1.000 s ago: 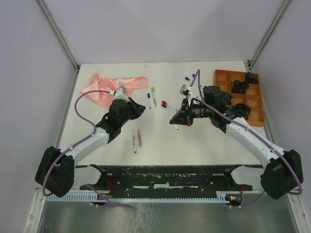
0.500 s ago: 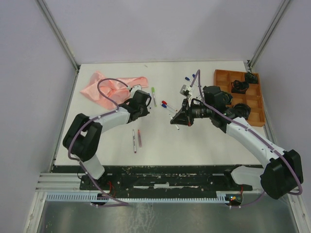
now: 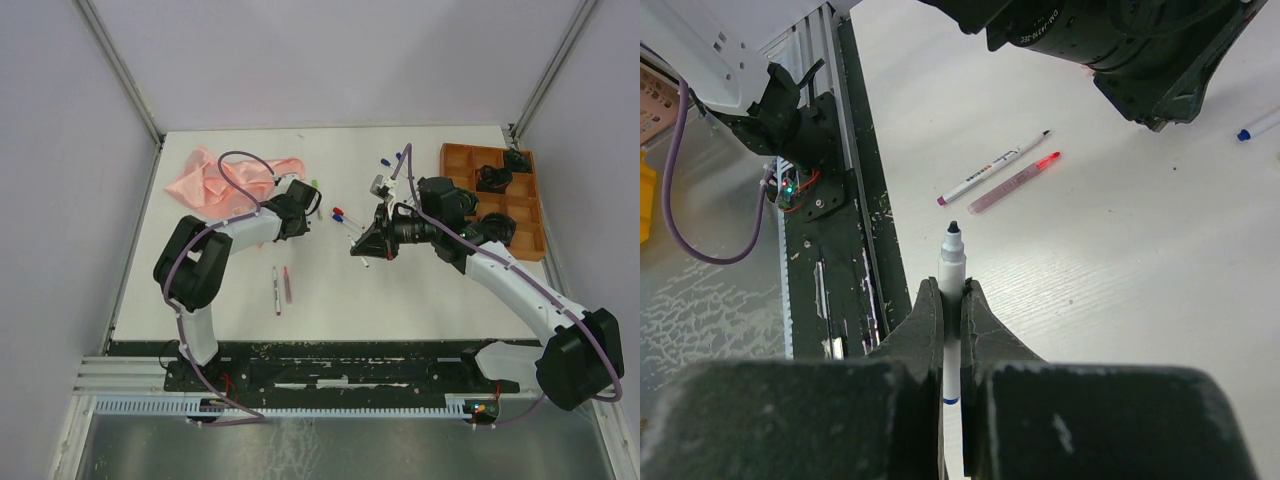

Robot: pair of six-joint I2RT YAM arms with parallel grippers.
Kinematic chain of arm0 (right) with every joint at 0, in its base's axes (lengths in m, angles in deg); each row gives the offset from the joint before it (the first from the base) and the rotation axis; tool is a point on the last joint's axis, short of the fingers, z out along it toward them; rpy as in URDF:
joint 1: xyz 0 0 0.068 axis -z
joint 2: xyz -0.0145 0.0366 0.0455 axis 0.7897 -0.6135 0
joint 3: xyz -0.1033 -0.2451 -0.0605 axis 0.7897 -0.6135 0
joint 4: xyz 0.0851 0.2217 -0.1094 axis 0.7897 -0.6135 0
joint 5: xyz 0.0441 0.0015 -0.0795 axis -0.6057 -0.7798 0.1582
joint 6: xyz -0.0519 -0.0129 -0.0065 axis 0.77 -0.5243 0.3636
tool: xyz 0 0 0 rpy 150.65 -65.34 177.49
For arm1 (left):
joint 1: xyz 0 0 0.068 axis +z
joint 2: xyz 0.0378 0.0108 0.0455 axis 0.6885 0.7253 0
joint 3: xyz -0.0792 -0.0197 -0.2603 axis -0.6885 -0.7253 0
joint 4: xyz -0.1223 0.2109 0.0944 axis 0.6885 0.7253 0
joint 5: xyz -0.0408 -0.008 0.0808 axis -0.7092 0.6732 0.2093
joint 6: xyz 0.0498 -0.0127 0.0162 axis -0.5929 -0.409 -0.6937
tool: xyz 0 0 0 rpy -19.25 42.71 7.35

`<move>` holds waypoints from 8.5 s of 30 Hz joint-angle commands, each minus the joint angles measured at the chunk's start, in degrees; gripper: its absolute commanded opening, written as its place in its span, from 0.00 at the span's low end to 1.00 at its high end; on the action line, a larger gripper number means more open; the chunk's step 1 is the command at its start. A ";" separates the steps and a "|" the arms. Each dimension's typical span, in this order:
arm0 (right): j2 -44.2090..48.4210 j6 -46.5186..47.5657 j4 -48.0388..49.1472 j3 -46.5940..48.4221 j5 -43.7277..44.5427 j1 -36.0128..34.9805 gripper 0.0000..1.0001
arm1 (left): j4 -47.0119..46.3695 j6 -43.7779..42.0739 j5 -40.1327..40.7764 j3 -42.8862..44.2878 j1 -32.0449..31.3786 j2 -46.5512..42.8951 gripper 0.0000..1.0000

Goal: Open the pen caps
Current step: Place the pen cap at the center of the board, then place the pen at the center of the board, then pick up the pen from the center of the board, then open the pen cap from the pen.

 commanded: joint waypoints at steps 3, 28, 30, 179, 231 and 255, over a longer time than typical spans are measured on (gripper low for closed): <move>0.50 0.64 1.08 2.22 0.18 0.25 0.02 | 0.86 -2.18 3.06 2.23 0.02 1.81 0.11; 0.37 0.14 1.46 2.05 -0.22 0.32 0.03 | 2.59 -2.20 3.32 3.49 0.07 -0.82 0.35; 0.36 0.09 1.53 1.99 -0.29 0.36 0.03 | 2.65 -2.18 3.19 3.41 0.08 -1.63 0.35; -1.89 12.05 -17.47 15.07 -0.13 9.98 0.38 | 15.43 -11.48 4.10 44.16 2.02 24.76 0.42; -0.84 -24.06 22.52 0.86 -12.02 9.88 0.61 | -29.77 1.79 -24.52 -15.60 5.03 -30.17 0.03; -0.41 -34.51 43.51 -9.18 -6.49 -4.38 0.72 | -79.55 3.41 -6.27 -44.17 -21.31 -50.69 0.03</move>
